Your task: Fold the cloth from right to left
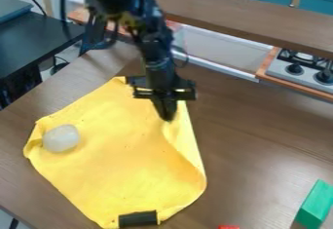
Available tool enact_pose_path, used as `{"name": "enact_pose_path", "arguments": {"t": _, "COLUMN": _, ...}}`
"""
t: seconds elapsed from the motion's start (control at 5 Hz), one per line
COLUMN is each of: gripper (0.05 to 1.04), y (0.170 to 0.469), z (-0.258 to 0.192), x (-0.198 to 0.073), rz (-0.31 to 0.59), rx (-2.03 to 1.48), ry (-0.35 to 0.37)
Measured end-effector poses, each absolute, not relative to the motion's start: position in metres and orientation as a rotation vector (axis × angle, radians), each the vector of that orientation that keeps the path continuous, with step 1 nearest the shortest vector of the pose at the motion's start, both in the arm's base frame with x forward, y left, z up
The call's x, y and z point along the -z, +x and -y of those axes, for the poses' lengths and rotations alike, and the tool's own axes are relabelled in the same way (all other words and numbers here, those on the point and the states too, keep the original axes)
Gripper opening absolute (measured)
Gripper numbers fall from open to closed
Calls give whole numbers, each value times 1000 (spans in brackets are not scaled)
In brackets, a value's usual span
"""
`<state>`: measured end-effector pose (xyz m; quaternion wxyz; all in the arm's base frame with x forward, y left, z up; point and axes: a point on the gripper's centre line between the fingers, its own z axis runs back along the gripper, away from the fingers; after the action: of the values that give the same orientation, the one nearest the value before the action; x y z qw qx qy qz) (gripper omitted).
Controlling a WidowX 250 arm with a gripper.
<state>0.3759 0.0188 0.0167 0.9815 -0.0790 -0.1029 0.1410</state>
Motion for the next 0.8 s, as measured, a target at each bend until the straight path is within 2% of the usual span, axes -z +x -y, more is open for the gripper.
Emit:
{"name": "enact_pose_path", "arguments": {"t": 0.4, "gripper": 56, "y": 357, "z": -45, "x": -7, "rz": 145, "rx": -329, "ry": -163}}
{"name": "enact_pose_path", "arguments": {"t": 0.6, "gripper": 56, "y": 333, "z": -65, "x": 0, "rz": 82, "rx": -360, "ry": -203}}
{"name": "enact_pose_path", "arguments": {"t": 0.8, "gripper": 56, "y": 319, "z": -75, "x": -20, "rz": 112, "rx": -348, "ry": -246}}
